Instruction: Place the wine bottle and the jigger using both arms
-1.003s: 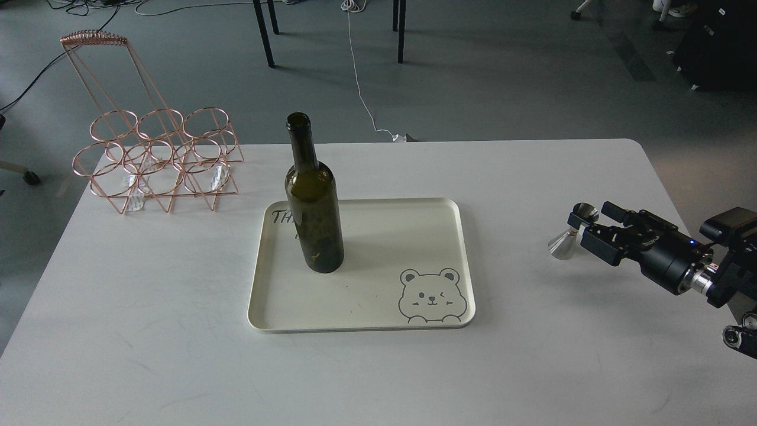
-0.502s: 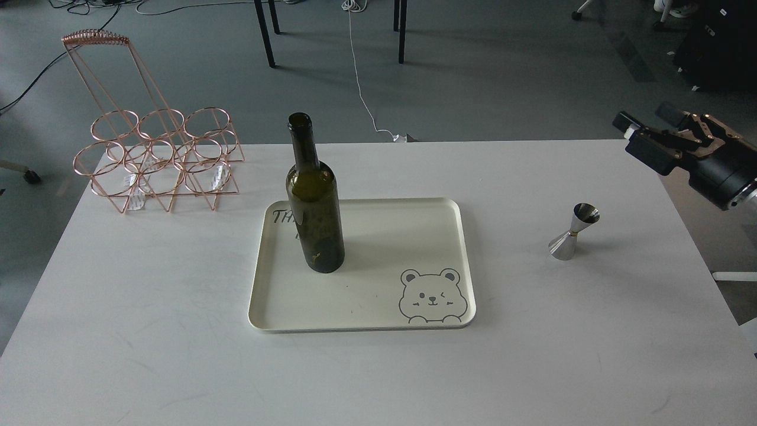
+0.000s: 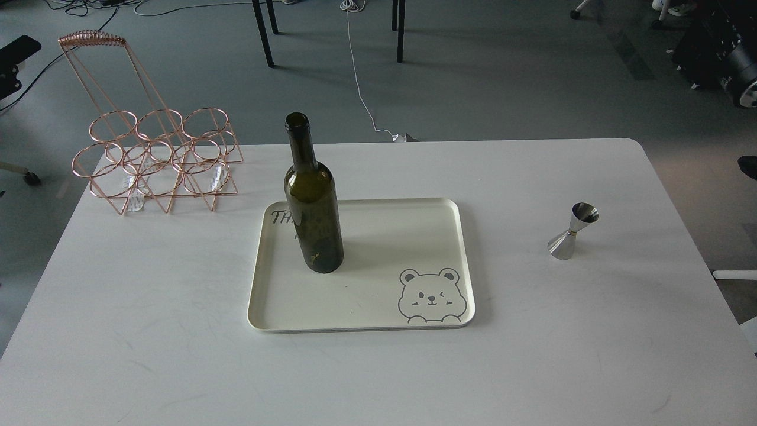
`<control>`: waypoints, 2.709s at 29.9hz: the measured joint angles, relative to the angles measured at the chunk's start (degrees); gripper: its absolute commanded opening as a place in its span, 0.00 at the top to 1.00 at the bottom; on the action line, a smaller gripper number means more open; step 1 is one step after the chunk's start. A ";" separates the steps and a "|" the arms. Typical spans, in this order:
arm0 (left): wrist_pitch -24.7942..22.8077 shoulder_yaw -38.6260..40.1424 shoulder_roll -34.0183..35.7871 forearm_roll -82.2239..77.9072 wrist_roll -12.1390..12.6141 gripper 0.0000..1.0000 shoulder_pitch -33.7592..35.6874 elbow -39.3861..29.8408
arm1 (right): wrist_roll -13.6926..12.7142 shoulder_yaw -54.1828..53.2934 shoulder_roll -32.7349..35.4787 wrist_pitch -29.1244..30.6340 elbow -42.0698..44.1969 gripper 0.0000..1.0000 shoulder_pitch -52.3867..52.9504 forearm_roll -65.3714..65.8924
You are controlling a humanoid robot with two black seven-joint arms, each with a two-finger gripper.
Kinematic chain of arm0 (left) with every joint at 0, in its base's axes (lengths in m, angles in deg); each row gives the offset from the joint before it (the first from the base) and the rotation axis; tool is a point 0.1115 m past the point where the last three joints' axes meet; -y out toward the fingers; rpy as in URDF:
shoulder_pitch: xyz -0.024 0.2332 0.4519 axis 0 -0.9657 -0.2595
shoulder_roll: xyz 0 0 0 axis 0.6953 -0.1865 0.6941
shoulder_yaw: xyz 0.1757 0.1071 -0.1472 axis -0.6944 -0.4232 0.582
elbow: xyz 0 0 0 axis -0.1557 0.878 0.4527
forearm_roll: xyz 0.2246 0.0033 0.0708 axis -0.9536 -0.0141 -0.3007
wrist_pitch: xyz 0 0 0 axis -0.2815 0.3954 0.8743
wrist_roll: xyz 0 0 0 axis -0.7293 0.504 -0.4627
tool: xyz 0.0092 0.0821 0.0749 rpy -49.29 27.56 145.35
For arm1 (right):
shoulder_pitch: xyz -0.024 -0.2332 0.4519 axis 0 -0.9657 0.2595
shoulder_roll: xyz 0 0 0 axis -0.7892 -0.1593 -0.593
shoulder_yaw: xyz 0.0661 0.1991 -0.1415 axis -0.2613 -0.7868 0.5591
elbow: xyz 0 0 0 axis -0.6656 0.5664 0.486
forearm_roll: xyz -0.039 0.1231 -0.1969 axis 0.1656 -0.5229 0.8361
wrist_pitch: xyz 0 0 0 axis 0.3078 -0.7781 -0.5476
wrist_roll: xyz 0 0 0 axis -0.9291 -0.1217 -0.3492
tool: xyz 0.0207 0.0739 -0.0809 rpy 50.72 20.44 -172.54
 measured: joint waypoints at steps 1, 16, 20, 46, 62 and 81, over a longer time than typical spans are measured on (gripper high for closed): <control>0.01 0.10 0.49 -3.00 -0.01 0.01 0.13 -1.53 | 0.00 -0.26 -0.77 2.11 2.09 0.03 -0.02 -3.29; 6.87 0.16 -1.65 -54.80 -0.43 0.02 1.43 -23.19 | 0.00 -3.01 -10.41 33.52 28.34 0.01 -7.43 -48.66; 7.70 0.16 -3.11 -62.85 -1.71 0.02 1.56 -26.61 | 0.01 -5.65 -11.30 33.58 28.44 0.01 -8.89 -51.33; 16.79 -0.95 -24.00 -83.60 -1.00 0.27 0.67 -19.41 | 0.01 -5.70 -11.41 33.61 28.63 0.01 -8.94 -51.35; 17.63 -0.75 -26.68 -83.46 -0.83 0.47 0.71 -17.85 | 0.01 -5.38 -11.22 33.60 28.63 0.01 -9.00 -51.33; 17.98 -0.26 -25.93 -83.80 -0.83 0.80 0.92 -17.51 | 0.01 -5.38 -11.02 33.60 28.74 0.01 -8.81 -51.28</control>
